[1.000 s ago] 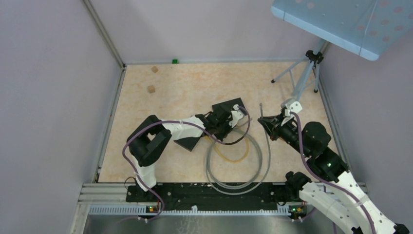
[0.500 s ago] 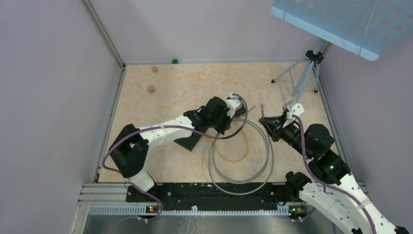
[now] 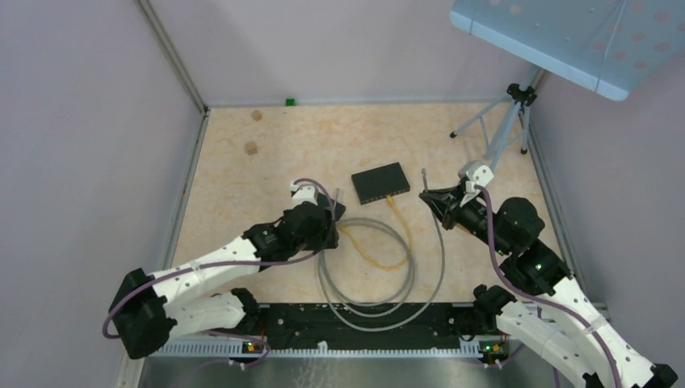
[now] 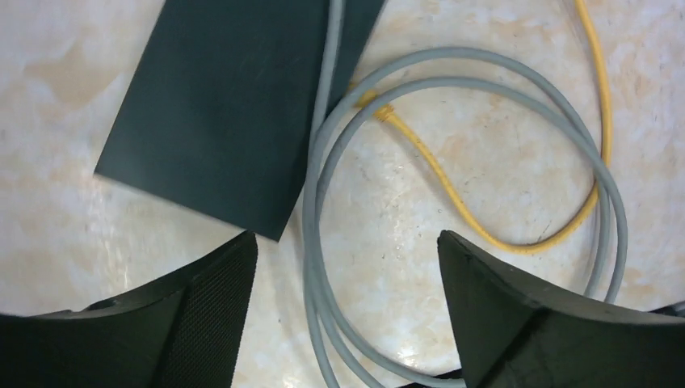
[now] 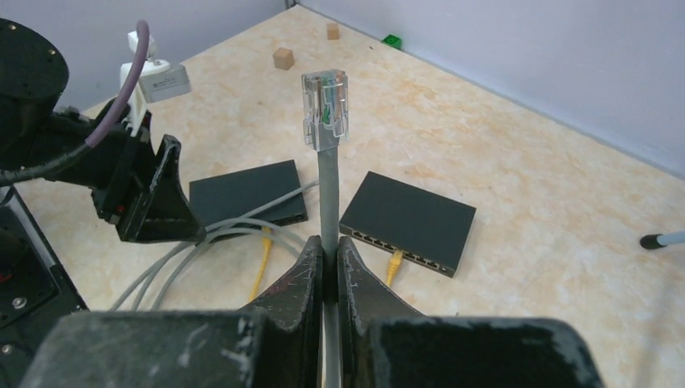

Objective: Insert the plug into the switch port
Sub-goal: Adjust the connector at the center of the board.

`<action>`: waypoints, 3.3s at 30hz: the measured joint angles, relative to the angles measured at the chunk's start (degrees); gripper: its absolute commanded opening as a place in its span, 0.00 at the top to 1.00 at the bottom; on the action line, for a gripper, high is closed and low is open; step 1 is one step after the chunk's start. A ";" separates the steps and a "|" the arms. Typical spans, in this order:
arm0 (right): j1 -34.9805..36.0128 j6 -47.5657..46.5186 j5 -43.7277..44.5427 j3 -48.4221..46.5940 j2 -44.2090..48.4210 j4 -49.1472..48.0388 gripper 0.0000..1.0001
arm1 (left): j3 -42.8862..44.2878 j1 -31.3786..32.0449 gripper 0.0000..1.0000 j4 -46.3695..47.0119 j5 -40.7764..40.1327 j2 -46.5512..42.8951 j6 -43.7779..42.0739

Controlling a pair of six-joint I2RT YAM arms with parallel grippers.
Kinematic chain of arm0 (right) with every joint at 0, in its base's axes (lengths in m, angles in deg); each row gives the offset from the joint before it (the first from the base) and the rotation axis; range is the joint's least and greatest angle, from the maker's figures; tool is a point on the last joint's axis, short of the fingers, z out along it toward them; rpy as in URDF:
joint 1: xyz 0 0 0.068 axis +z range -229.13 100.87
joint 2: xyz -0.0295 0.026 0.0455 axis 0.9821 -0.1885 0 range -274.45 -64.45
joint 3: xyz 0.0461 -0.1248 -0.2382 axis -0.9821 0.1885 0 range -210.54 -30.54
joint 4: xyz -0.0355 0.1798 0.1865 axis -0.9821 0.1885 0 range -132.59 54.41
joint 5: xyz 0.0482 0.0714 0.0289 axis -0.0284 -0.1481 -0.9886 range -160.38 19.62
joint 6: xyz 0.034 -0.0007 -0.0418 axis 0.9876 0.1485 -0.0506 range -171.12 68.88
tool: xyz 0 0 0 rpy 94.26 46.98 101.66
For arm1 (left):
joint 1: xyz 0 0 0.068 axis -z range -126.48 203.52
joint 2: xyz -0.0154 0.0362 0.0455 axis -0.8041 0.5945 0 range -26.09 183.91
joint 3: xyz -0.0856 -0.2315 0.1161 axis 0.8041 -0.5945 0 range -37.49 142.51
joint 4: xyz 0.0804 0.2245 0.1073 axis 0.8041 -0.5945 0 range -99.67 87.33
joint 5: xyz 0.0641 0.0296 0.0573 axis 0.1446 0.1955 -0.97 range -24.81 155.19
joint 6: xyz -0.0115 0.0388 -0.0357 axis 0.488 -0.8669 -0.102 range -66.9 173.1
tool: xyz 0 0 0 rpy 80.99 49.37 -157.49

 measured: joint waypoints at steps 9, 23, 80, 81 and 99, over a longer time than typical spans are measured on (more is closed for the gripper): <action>-0.07 -3.41 -10.91 2.19 -0.15 -4.81 1.00 | -1.99 0.00 0.01 -0.11 -5.29 -17.40 0.20; -0.07 -10.10 -30.49 0.35 1.22 -10.78 1.00 | 10.40 0.00 0.01 25.00 22.82 -22.97 -36.26; -0.09 -23.91 -24.17 -2.03 -5.51 -13.09 1.00 | 26.25 9.77 0.21 32.00 42.99 5.73 -56.83; -0.09 -23.93 -24.20 -2.03 -5.51 -13.09 1.00 | 26.25 9.77 0.27 32.04 42.36 5.64 -56.72; -0.09 -23.96 -23.15 -2.03 -5.27 -12.96 1.00 | 26.16 9.77 0.68 32.44 39.65 5.31 -55.63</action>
